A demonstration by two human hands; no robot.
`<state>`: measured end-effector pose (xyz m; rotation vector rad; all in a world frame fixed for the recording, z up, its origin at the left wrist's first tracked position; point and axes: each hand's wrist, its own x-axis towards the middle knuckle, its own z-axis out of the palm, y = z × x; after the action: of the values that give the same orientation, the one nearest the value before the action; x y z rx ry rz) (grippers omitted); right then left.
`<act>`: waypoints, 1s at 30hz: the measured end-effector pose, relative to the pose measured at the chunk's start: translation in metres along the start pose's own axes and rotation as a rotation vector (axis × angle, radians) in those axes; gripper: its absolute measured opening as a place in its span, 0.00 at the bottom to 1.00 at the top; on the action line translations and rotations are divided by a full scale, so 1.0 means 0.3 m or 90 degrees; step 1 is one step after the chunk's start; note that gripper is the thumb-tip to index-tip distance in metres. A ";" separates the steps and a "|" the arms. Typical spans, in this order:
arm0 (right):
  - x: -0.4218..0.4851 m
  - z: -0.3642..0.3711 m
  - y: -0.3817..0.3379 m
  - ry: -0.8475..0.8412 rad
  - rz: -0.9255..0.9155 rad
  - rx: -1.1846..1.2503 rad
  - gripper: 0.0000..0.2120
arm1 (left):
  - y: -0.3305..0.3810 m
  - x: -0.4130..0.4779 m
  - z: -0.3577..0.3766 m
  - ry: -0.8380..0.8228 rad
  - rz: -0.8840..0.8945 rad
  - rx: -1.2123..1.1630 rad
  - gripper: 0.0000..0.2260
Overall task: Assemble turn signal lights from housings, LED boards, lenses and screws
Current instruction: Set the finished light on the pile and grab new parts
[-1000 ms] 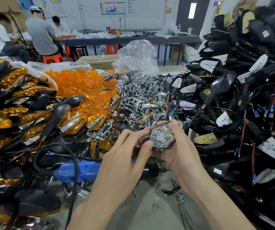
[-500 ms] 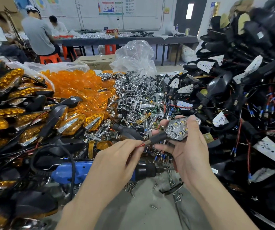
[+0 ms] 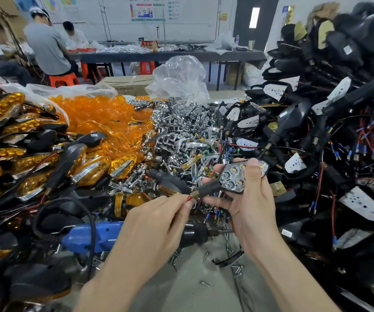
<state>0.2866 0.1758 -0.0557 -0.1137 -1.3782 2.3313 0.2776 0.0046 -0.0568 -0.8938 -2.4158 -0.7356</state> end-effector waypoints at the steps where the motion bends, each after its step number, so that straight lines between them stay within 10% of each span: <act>1: -0.002 0.002 0.001 -0.001 0.000 0.004 0.26 | 0.001 -0.001 0.000 -0.002 -0.003 0.000 0.17; 30: -0.010 0.020 0.039 0.015 -0.016 0.010 0.19 | 0.002 0.006 -0.008 -0.103 -0.088 0.047 0.18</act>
<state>0.2838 0.1649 -0.0629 -0.1186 -1.3422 2.3112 0.2773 0.0043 -0.0538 -0.7906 -2.6510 -0.6394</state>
